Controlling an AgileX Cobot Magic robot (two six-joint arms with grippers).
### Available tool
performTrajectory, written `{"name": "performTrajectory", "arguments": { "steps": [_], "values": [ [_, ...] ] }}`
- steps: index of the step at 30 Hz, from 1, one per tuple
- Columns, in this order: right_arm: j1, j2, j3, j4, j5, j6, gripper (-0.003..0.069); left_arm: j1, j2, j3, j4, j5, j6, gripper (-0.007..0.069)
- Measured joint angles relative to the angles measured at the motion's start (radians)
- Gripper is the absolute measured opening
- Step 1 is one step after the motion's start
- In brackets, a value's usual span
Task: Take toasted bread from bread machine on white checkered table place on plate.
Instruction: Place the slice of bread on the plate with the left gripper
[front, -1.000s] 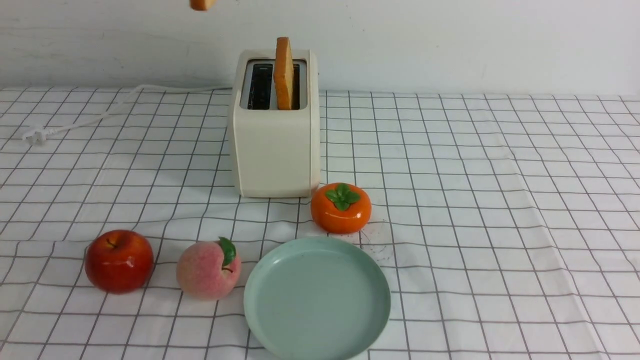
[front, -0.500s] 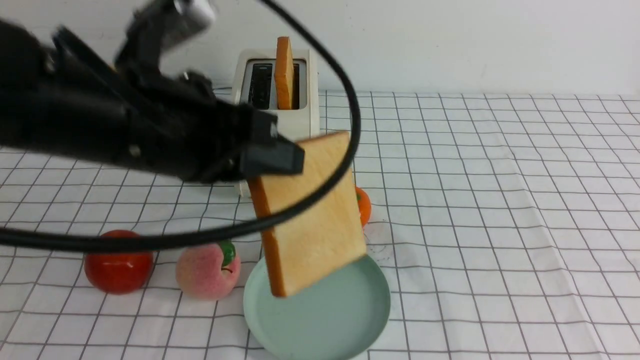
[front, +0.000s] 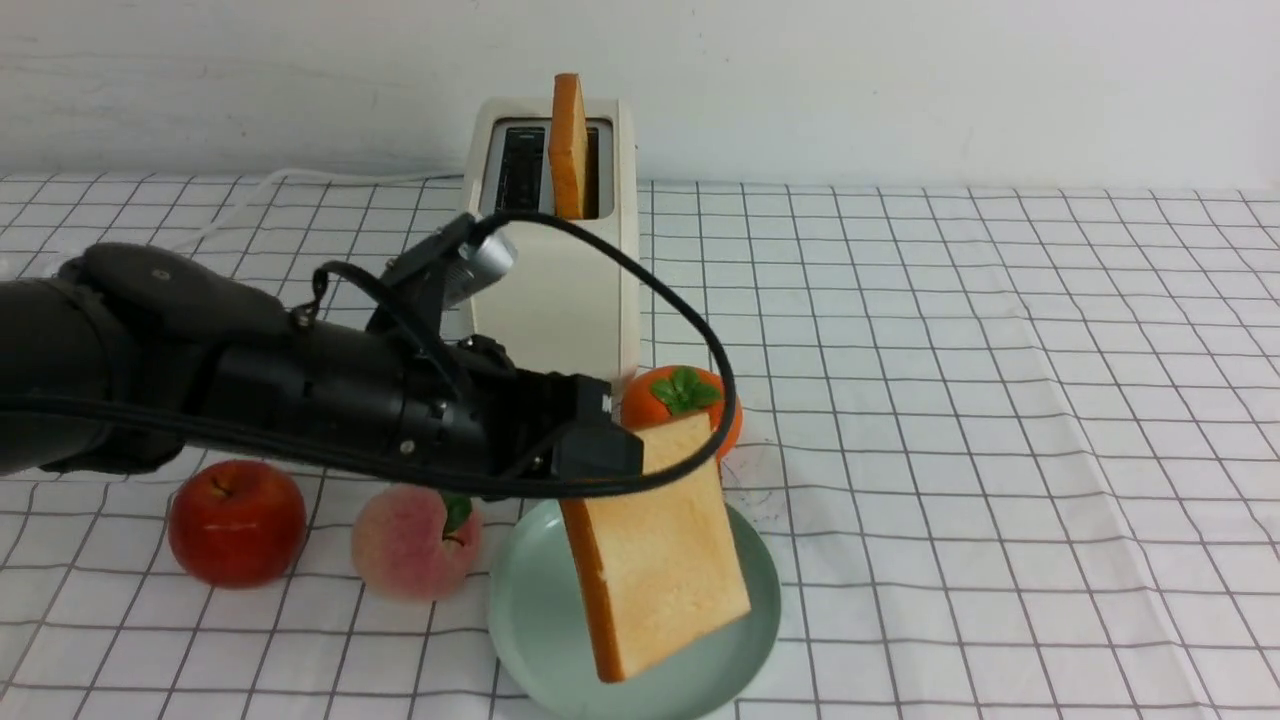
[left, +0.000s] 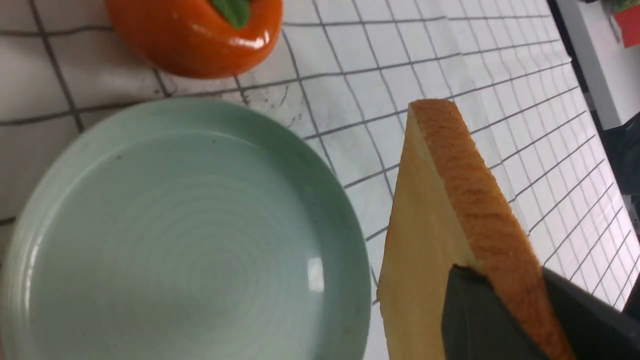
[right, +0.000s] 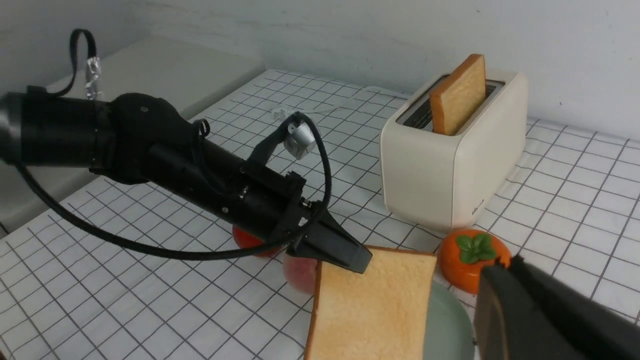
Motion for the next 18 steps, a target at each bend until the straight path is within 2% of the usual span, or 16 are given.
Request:
{"name": "performTrajectory", "arguments": {
  "steps": [5,7,9,10,11,12,13,15,16,18],
  "values": [
    [0.000,0.000,0.000,0.001,0.004,-0.001,-0.0001,0.000,0.055,0.000,0.000,-0.015,-0.001,0.0113],
    [0.000,0.000,0.000,0.001,0.004,-0.002,-0.0001,0.000,0.080,0.000,0.004,-0.020,-0.001,0.0179],
    [0.000,0.000,0.000,0.001,0.004,-0.010,-0.0001,0.000,0.093,0.000,0.017,-0.010,0.008,0.0279],
    [0.000,0.000,0.000,0.001,0.004,-0.011,-0.0001,0.000,0.093,0.000,0.017,-0.011,0.011,0.0279],
    [0.000,0.000,0.000,0.001,0.004,-0.015,-0.0001,0.000,0.093,0.000,0.027,-0.005,0.036,0.0375],
    [0.000,0.000,0.000,0.001,0.004,-0.016,-0.0001,0.000,0.093,0.000,0.028,-0.004,0.040,0.0386],
    [0.000,0.000,0.000,0.002,0.004,-0.018,-0.0001,0.000,0.088,-0.003,0.034,-0.005,0.089,0.0480],
    [0.000,0.000,0.000,0.004,0.009,-0.022,-0.0001,0.000,0.074,-0.008,0.046,-0.017,0.146,0.0566],
    [0.000,0.000,0.000,0.004,0.009,-0.022,-0.0001,0.000,0.071,-0.010,0.047,-0.019,0.153,0.0575],
    [0.000,0.000,0.000,0.008,0.017,-0.024,-0.0001,0.000,0.023,-0.021,0.054,-0.050,0.228,0.0646]
  ]
}}
